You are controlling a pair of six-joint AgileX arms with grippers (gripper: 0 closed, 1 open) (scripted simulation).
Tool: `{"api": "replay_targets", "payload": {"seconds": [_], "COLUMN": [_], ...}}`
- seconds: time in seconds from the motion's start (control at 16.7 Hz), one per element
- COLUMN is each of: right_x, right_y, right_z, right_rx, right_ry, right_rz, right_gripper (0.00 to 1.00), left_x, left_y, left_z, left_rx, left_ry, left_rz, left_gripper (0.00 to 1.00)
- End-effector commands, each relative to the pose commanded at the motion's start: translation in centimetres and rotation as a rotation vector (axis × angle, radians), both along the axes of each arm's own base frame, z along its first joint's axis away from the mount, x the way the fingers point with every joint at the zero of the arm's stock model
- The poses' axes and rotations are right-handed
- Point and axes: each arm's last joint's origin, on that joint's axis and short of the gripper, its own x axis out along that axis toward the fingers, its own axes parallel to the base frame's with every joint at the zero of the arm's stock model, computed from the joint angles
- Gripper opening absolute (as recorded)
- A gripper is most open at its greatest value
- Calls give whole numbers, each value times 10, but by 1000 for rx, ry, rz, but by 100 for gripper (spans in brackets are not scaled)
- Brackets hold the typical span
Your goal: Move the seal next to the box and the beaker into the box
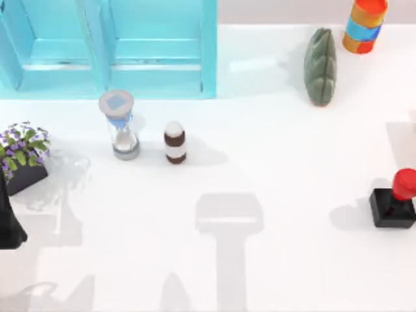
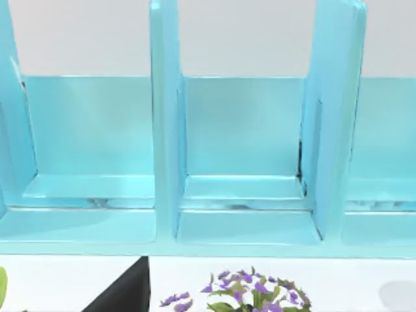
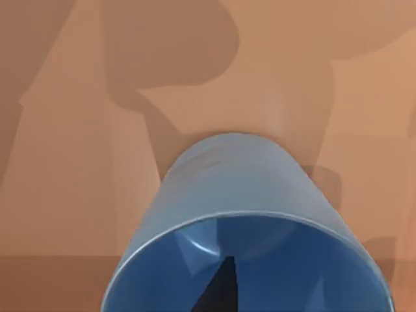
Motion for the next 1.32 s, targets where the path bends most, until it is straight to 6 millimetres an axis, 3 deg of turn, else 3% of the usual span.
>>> {"api": "replay_targets", "payload": {"seconds": [0.12,0.72,0.84,1.14,1.32], "right_x": [0,1,4,-2,-3], "right_y": [0,0,0,1,2], "right_z": [0,6,28,109,124], "right_rx": [0,-9,-47,-183,-159], "right_ry": [0,-11,-47,-138,-113], "right_rz": [0,1,-1,-29,-16], "right_gripper": [100,100,100,100,100], "left_x": [0,0,0,0,0], "left_y": [0,0,0,0,0], "left_z": [0,0,0,0,0], "left_rx": [0,0,0,0,0], "left_ry": [0,0,0,0,0], "left_rz": [0,0,0,0,0], "left_gripper": [100,100,100,100,100]}}
